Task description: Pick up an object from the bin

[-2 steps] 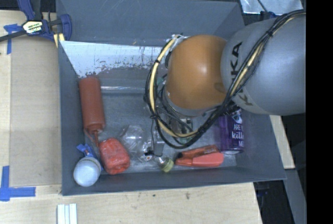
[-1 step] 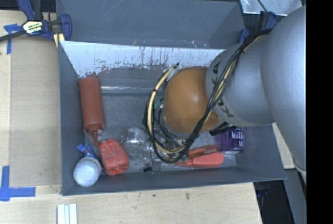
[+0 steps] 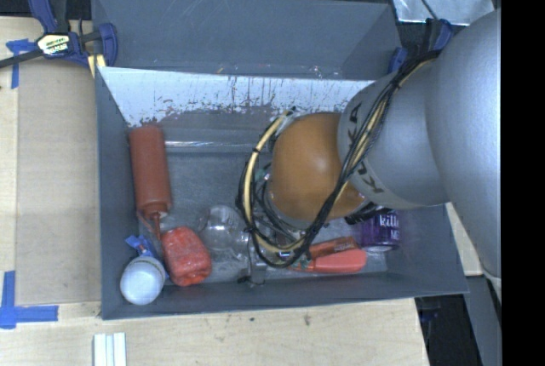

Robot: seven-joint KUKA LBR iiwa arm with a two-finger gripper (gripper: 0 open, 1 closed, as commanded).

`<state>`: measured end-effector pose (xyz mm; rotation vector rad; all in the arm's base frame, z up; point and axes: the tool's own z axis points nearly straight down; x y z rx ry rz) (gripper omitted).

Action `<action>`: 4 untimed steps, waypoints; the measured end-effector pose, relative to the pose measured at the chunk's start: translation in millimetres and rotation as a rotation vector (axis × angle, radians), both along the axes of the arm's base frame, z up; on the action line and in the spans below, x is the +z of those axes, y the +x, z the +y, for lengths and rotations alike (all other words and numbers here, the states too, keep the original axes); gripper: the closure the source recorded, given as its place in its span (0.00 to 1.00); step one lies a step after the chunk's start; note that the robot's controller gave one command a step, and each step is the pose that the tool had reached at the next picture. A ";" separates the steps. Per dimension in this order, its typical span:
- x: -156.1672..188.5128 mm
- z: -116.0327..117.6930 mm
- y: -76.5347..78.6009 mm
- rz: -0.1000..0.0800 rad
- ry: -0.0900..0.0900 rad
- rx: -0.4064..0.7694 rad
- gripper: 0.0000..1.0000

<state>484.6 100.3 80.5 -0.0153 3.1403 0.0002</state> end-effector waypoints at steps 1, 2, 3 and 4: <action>20.6 -5.7 13.3 -0.004 0.000 0.095 0.00; 0.3 -3.9 4.7 0.000 0.000 0.023 0.00; -8.3 -3.1 27.0 0.001 0.000 0.342 1.00; -8.3 -3.1 27.0 0.001 0.000 0.342 1.00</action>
Offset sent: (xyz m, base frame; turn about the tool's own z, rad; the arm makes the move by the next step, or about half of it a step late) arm -0.0001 -0.0026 -0.0105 0.0175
